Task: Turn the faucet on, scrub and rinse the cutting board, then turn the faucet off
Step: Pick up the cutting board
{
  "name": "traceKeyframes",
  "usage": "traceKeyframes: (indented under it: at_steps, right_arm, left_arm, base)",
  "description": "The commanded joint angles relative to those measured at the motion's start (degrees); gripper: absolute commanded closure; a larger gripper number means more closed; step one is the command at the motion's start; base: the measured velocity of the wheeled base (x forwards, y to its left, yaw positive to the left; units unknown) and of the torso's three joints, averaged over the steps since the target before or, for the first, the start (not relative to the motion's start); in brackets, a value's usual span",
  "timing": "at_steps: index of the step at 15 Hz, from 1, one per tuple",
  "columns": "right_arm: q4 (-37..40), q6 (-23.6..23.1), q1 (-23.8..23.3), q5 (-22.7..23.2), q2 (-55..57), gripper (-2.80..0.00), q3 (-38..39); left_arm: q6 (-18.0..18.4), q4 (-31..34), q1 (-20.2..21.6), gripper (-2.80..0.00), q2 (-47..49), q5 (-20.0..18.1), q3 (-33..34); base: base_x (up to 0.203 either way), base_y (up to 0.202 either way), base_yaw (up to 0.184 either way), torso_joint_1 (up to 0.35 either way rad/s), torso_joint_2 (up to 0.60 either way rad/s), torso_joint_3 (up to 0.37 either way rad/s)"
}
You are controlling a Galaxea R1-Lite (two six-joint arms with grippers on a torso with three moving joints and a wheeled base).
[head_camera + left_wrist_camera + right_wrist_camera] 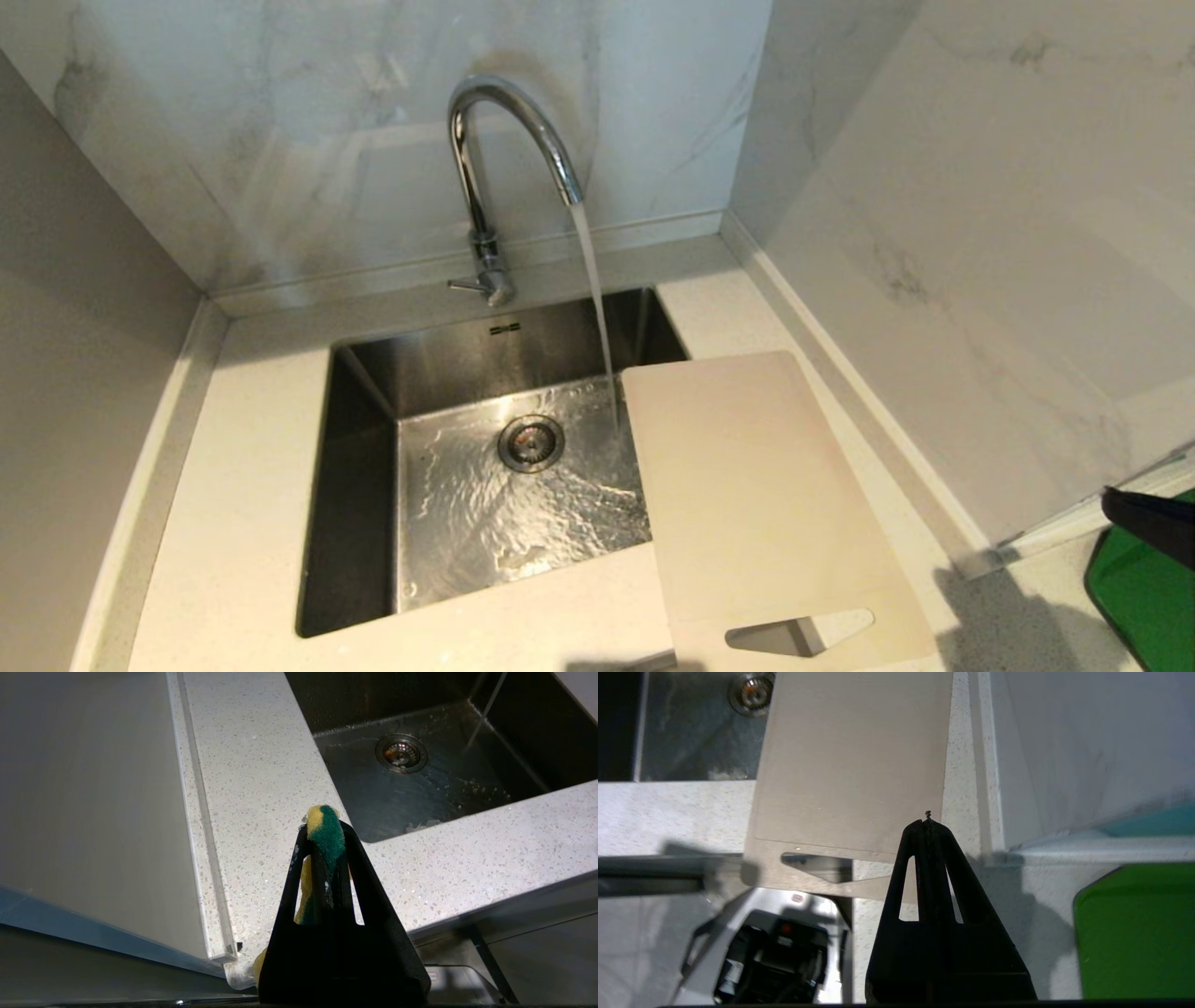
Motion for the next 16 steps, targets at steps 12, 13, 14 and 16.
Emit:
traceKeyframes:
  at_steps: [12,13,14,16]
  right_arm:
    - [5.89,-17.94,16.94,-13.22,30.15,0.0,-7.75]
    - [5.88,-18.36,18.85,-14.47,30.94,0.0,-7.6]
    - [5.88,-18.48,20.87,-15.25,31.82,0.0,-7.4]
    - [5.87,-18.6,24.33,-17.43,33.1,0.0,-5.77]
  left_arm:
    - [-0.03,0.0,0.07,0.0,-0.01,0.03,0.0]
    - [-0.03,0.0,-0.02,0.0,-0.01,0.03,0.0]
    - [-0.03,0.0,-0.02,0.0,-0.01,-0.05,0.0]
    - [-0.03,0.0,-0.02,0.0,-0.01,0.03,0.0]
  base:
    - [0.0,0.0,0.0,0.0,0.0,0.0]
    - [0.0,0.0,0.0,0.0,0.0,0.0]
    - [0.0,0.0,0.0,0.0,0.0,0.0]
    - [0.0,0.0,0.0,0.0,0.0,0.0]
